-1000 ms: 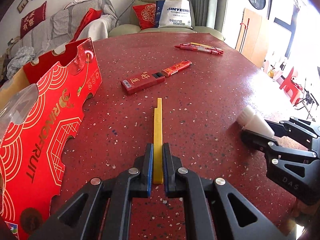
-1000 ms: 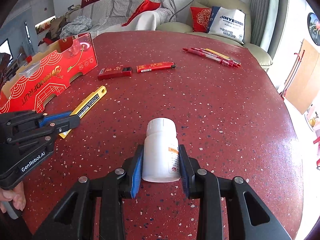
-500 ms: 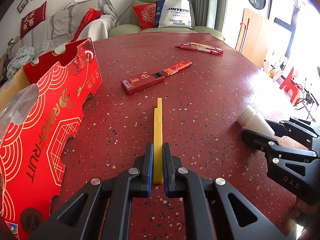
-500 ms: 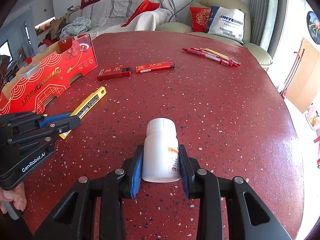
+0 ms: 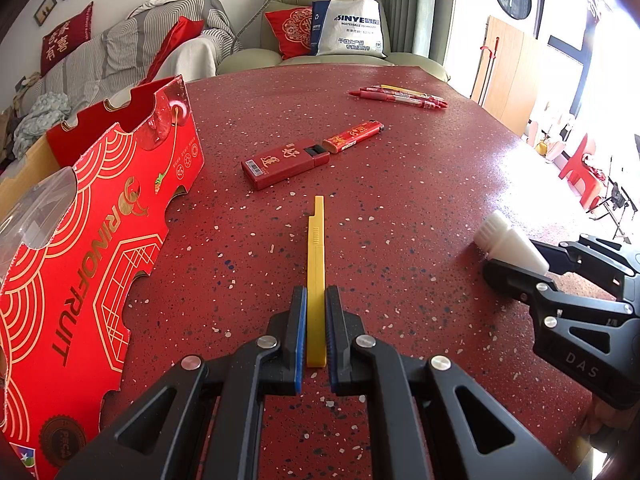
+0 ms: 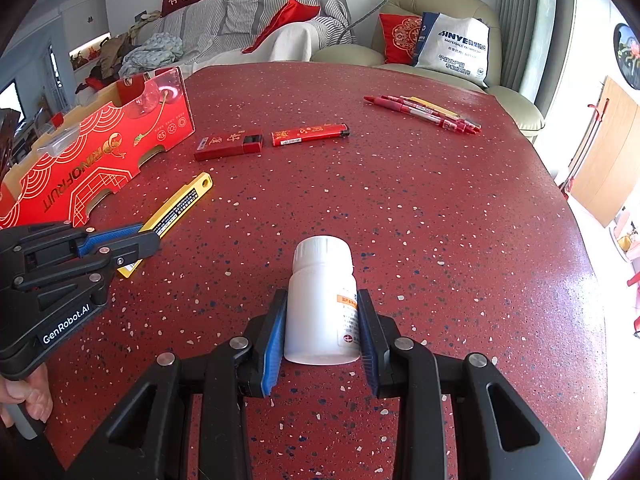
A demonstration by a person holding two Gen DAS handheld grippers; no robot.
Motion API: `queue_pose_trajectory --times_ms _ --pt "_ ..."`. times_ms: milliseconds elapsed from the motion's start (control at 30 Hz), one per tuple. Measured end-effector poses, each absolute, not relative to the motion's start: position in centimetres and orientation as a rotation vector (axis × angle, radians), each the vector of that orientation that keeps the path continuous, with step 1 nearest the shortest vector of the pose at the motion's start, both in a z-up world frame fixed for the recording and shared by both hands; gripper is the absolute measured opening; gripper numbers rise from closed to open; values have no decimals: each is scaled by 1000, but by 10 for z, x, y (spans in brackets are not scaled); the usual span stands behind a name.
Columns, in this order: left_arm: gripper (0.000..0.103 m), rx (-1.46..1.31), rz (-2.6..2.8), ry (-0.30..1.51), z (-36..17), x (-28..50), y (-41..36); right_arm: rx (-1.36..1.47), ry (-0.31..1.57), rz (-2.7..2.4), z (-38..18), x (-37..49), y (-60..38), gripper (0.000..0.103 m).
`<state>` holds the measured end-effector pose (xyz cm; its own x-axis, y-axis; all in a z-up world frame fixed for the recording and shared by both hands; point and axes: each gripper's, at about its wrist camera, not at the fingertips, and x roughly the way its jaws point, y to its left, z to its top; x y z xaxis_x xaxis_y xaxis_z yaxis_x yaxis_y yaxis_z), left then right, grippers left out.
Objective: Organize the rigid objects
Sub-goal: 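Hold the yellow knife in the left gripper while the right holds the white bottle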
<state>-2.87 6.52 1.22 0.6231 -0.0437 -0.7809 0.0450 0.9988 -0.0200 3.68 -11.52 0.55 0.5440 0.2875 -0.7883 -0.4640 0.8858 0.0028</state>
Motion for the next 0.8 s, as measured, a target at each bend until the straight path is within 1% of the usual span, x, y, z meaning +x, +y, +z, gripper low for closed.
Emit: queue_pose_trajectory --times_ms 800 --pt "9 16 -41 892 12 -29 60 -216 891 450 5 37 -115 34"
